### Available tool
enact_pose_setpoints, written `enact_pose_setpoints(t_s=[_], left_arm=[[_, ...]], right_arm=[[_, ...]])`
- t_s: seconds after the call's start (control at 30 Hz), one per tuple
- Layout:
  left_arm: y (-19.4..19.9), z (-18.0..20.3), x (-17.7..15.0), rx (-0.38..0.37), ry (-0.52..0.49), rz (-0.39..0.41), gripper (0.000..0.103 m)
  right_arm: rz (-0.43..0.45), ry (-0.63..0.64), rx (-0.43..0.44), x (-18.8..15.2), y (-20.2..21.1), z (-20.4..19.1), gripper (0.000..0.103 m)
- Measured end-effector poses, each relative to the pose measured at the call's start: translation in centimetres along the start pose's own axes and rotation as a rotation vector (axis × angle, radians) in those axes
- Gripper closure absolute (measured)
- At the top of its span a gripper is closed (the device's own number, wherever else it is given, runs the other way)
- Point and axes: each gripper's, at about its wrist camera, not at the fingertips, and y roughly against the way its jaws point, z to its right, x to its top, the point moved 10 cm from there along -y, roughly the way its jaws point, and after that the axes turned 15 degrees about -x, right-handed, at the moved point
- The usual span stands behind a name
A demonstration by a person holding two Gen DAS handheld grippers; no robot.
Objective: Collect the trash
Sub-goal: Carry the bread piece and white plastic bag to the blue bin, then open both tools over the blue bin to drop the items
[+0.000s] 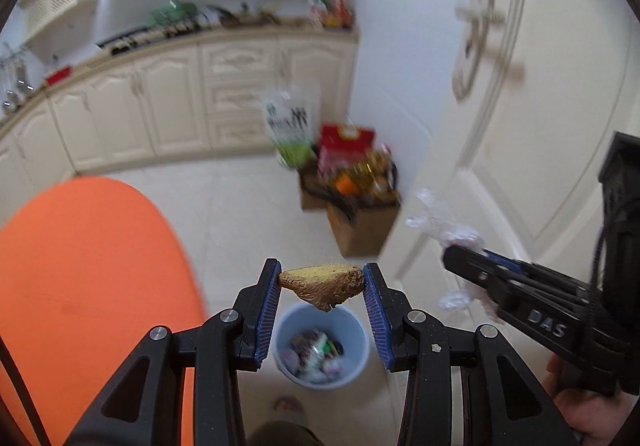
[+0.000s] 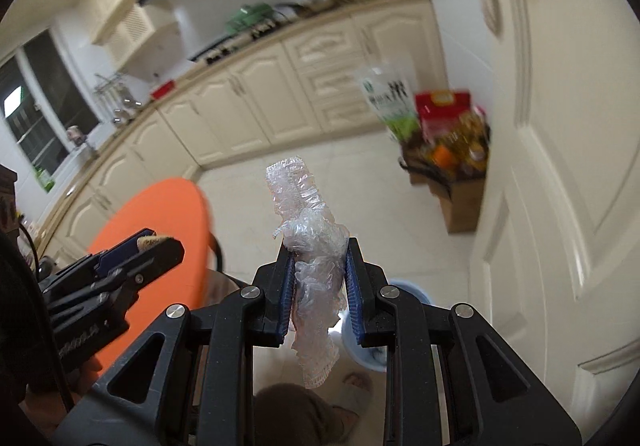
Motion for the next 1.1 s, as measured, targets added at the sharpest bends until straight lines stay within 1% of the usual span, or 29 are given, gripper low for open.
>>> enact_pose_setpoints(t_s=[0.03,0.1,0.17,0.2,0.27,0.4,0.43,0.47,0.5,0.57,0.6,0.63,0.7,0.73,0.77,0.8,0.83,0.87,0.9,0.93,1.0,1.03,1.07,1.1], left_arm=[[-1.2,-0.1,0.1,0.001,0.000,-0.026,0.066],[-4.0,-0.2,-1.4,-0.004,0.010,-0.094,0.066],[-6.2,-0.4,-1.9,0.004,0.015,-0.145,0.066],[-7.5,-0.6,-2.8,0.010,0.021,-0.178,0.066],[-9.4,-1.0,-3.0,0.012,0.034,-0.221,0.066],[-11.9,-1.5,-3.9,0.025,0.047,-0.281,0.066],[-12.6,-1.8,-3.6,0.028,0.053,-0.291,0.066],[-12.9,-1.8,-3.9,0.033,0.057,-0.301,0.066],[-13.7,-2.0,-3.1,0.037,0.060,-0.311,0.066],[-14.3,-2.2,-3.4,0.047,0.073,-0.344,0.064],[-14.9,-2.6,-2.8,0.052,0.078,-0.359,0.064],[-16.3,-3.2,-0.6,0.059,0.081,-0.378,0.062],[-17.6,-3.7,0.9,0.076,0.078,-0.404,0.048],[-18.5,-4.0,2.0,0.085,0.079,-0.408,0.036],[-18.4,-3.9,1.9,0.093,0.082,-0.402,0.029],[-19.0,-4.4,3.1,0.100,0.085,-0.397,0.027],[-19.3,-5.1,3.9,0.111,0.086,-0.397,0.024],[-19.4,-5.0,4.0,0.119,0.087,-0.399,0.019],[-19.5,-5.1,4.0,0.129,0.088,-0.400,0.017],[-19.8,-5.4,4.3,0.142,0.084,-0.400,0.014],[-19.3,-5.2,4.3,0.165,0.070,-0.395,0.013],[-19.2,-5.2,4.3,0.171,0.065,-0.393,0.013],[-19.4,-5.4,4.4,0.172,0.059,-0.388,0.013],[-19.2,-4.9,4.6,0.170,0.052,-0.378,0.013]], right_arm=[[-0.031,-0.011,-0.006,-0.5,-1.6,0.8,0.081],[-0.083,-0.025,-0.013,-1.3,-4.3,2.2,0.081],[-0.144,-0.041,-0.020,-2.3,-7.5,3.7,0.081],[-0.167,-0.049,-0.019,-2.7,-8.7,4.1,0.081],[-0.210,-0.064,-0.018,-3.4,-11.0,4.8,0.081],[-0.269,-0.096,-0.016,-5.0,-14.0,5.8,0.081],[-0.281,-0.102,-0.016,-5.3,-14.8,6.0,0.081],[-0.296,-0.110,-0.014,-5.5,-15.7,6.2,0.081],[-0.305,-0.115,-0.012,-5.7,-16.4,6.3,0.081],[-0.323,-0.121,-0.011,-6.1,-17.5,6.2,0.081],[-0.333,-0.123,-0.012,-6.4,-18.2,6.2,0.081],[-0.339,-0.124,-0.012,-6.5,-18.6,6.1,0.079],[-0.359,-0.133,-0.008,-6.9,-19.6,5.9,0.078],[-0.367,-0.140,-0.008,-7.1,-20.2,6.0,0.077],[-0.380,-0.151,-0.010,-7.5,-20.8,6.1,0.070],[-0.390,-0.161,-0.007,-7.7,-21.2,6.1,0.065],[-0.393,-0.172,-0.004,-7.9,-21.3,6.2,0.050],[-0.394,-0.196,-0.006,-8.1,-21.5,6.6,0.031],[-0.392,-0.207,-0.006,-8.2,-21.4,6.9,0.024],[-0.391,-0.226,-0.006,-8.3,-21.3,7.2,0.018],[-0.389,-0.257,-0.001,-8.4,-20.8,7.7,0.012],[-0.386,-0.269,-0.001,-8.4,-20.8,7.9,0.006],[-0.383,-0.283,-0.003,-8.4,-20.5,8.2,0.003],[-0.380,-0.294,-0.006,-8.5,-20.0,8.4,0.002]])
